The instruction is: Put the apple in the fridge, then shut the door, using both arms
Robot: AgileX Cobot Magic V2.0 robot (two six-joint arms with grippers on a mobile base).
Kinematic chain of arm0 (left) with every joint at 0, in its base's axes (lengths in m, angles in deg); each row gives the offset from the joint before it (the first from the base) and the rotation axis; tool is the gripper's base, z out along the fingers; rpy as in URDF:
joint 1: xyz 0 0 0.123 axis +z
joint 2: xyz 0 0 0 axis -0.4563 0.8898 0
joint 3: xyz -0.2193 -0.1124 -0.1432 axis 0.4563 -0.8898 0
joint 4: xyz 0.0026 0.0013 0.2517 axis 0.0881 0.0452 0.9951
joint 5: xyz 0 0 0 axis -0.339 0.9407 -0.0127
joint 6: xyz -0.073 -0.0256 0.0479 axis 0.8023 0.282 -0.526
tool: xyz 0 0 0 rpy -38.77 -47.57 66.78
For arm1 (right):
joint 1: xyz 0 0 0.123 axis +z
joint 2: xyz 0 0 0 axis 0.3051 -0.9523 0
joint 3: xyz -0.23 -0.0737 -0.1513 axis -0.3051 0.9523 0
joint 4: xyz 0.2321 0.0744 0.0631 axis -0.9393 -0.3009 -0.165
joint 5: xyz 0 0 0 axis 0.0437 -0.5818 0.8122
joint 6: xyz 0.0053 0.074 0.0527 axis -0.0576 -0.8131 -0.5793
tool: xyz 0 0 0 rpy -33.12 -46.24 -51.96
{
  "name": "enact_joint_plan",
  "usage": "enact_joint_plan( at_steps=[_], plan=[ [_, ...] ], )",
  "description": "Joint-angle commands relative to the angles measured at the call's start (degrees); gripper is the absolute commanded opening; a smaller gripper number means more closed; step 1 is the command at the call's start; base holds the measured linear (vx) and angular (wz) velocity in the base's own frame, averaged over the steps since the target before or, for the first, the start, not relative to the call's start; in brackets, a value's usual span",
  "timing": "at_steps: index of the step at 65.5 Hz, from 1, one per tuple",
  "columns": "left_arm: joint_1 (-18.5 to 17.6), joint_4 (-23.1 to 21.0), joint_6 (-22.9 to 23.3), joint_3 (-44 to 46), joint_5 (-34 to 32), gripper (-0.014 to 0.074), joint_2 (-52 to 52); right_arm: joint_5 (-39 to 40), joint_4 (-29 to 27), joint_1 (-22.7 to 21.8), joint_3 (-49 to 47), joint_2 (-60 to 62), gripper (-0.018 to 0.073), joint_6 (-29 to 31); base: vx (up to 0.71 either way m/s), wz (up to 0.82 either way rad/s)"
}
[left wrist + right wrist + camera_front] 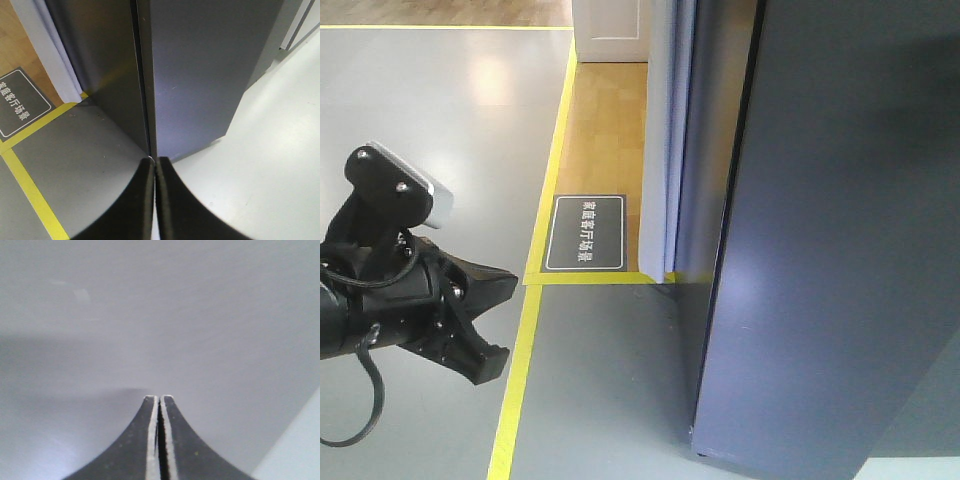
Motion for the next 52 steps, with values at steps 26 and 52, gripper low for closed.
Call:
enact_joint_plan(
  at_steps=[26,52],
  plan=[
    [0.06,-1.08,0.57,1.51,-3.14,-0.0006,-1.33,5.17,0.58,-0.29,-15.21,-12.56,-0.0002,-6.33,0.00,0.00],
    [0.06,-1.08,0.57,1.51,-3.12,-0.0006,-1.33,7.56,2.39,-0.29,-20.61,-17.89,-0.0002,-11.08,0.00,0.00]
  ],
)
